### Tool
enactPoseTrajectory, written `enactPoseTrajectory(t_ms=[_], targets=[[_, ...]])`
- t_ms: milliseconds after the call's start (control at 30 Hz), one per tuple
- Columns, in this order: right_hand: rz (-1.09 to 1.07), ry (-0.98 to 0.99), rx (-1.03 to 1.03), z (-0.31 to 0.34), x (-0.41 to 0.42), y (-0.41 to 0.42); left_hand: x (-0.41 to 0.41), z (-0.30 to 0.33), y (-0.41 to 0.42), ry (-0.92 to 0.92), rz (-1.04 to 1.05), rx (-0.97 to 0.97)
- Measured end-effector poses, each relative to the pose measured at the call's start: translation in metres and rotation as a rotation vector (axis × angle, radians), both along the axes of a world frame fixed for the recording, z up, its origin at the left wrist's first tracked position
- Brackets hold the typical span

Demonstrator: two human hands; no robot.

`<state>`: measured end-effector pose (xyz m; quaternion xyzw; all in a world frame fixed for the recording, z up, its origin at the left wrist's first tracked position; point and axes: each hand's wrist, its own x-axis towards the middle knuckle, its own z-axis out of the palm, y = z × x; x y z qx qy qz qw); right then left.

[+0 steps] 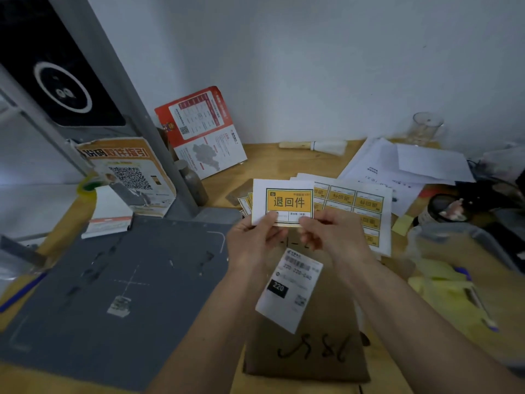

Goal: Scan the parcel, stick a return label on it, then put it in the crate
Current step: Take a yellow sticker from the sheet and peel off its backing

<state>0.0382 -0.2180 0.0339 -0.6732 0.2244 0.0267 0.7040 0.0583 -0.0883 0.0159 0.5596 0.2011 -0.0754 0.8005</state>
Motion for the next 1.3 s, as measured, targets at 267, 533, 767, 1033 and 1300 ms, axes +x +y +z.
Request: enactPoseTrajectory(t_ms=[267, 533, 767, 1033, 1300], targets=[[-0.013, 0.058, 0.087, 0.017, -0.05, -0.033, -0.051, 0.024, -0.013, -0.05, 0.023, -0.029], [-0.016, 0.018, 0.074, 0.036, -0.083, -0.029, -0.063, 0.053, 0.0, -0.133, 0.015, 0.157], [-0.041, -0.06, 0.009, 0.045, -0.091, -0.003, -0.067, 0.064, 0.03, -0.173, -0.035, 0.258], [-0.176, -0.254, -0.052, 0.061, -0.078, 0.015, -0.061, 0.074, 0.051, -0.163, -0.132, 0.235], [-0.148, -0.365, -0.239, 0.082, -0.071, 0.018, -0.052, 0.125, 0.038, -0.58, -0.267, 0.887]])
